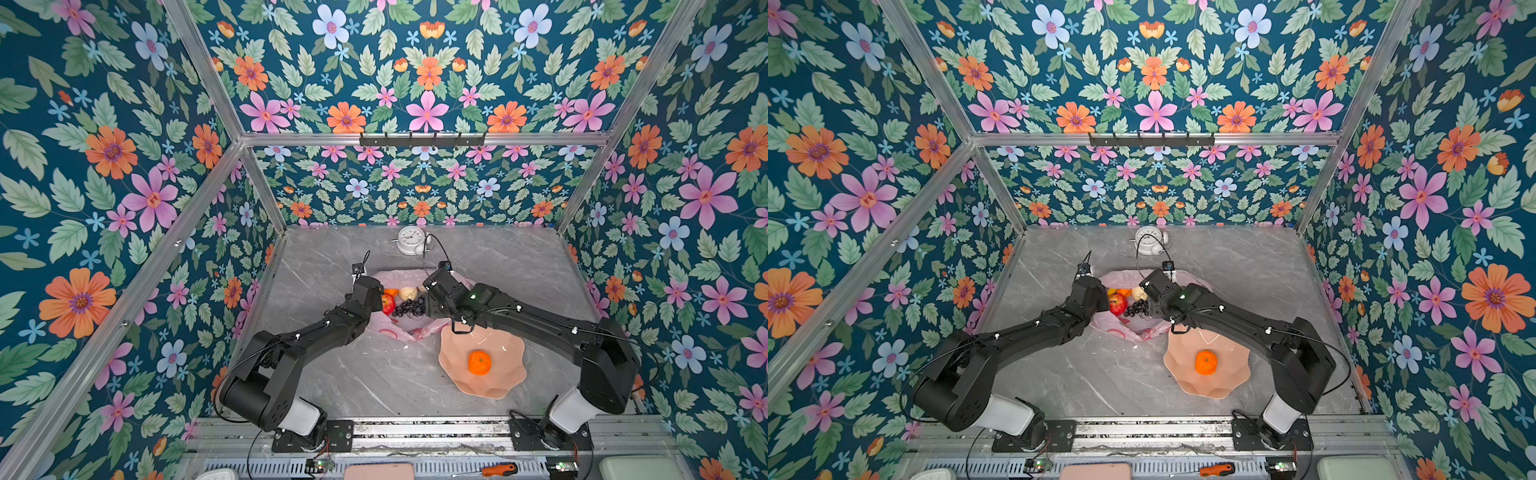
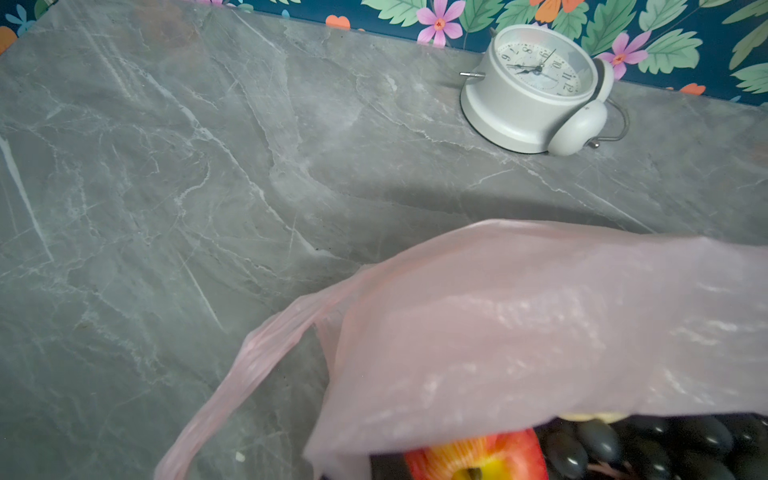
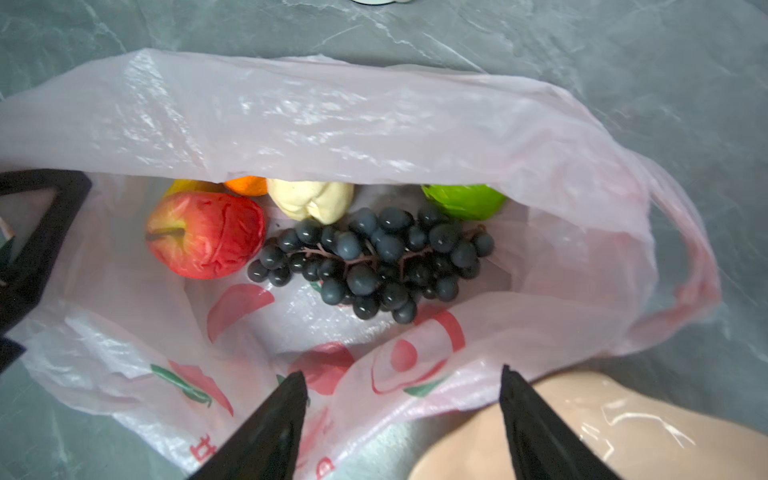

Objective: Take the fake fruits out of the plastic bag
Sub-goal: 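Reach the right gripper back over the bag opening, then lower the right gripper into the bag and grasp the green fruit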

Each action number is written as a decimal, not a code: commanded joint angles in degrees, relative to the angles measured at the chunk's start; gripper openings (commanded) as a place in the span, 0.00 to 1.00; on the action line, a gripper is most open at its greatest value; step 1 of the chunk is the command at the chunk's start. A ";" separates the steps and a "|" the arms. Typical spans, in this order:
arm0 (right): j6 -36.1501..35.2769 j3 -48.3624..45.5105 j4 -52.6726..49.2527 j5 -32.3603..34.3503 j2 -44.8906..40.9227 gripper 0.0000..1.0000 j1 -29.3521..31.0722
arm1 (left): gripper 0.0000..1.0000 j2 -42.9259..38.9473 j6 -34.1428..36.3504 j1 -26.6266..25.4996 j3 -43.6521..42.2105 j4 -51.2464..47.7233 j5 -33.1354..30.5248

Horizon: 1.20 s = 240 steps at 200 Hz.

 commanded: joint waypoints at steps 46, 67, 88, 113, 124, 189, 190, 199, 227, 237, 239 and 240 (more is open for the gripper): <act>-6.84 11.18 -3.82 -4.66 11.01 0.67 -4.85 | 0.03 0.40 0.95 0.06 1.08 0.30 1.87; -5.36 13.44 -5.11 -5.88 13.32 0.65 -7.12 | 0.03 0.27 0.82 0.05 0.91 0.42 2.27; -2.86 15.26 -6.39 -5.38 15.29 0.64 -8.43 | 0.03 0.39 0.69 0.03 0.95 0.51 2.86; 0.67 15.66 -5.64 -5.19 16.94 0.63 -9.69 | 0.03 0.46 0.60 -0.01 0.93 0.56 3.08; 1.83 15.65 -5.12 -4.66 17.66 0.63 -10.25 | 0.03 0.42 0.50 0.01 0.98 0.56 3.21; 8.94 12.26 -1.43 -3.75 17.08 0.64 -13.32 | 0.03 0.32 0.34 -0.04 0.82 0.82 3.65; 9.10 12.16 -1.30 -3.79 16.98 0.64 -13.43 | 0.03 0.35 0.38 -0.04 0.82 0.82 3.70; 10.44 10.97 0.05 -4.44 16.41 0.65 -13.99 | 0.03 0.37 0.34 -0.09 0.84 0.82 3.80; 13.59 8.34 4.45 -6.46 14.88 0.66 -15.24 | 0.03 0.41 0.25 -0.04 0.83 0.91 3.93; 14.73 7.75 5.78 -7.34 14.62 0.67 -15.75 | 0.03 0.46 0.25 -0.03 0.83 0.91 3.98; 14.85 7.64 5.93 -7.47 14.59 0.67 -15.74 | 0.03 0.42 0.25 -0.04 0.82 0.91 4.00; 15.00 7.61 6.03 -7.54 14.59 0.67 -15.78 | 0.03 0.44 0.25 -0.04 0.82 0.91 3.96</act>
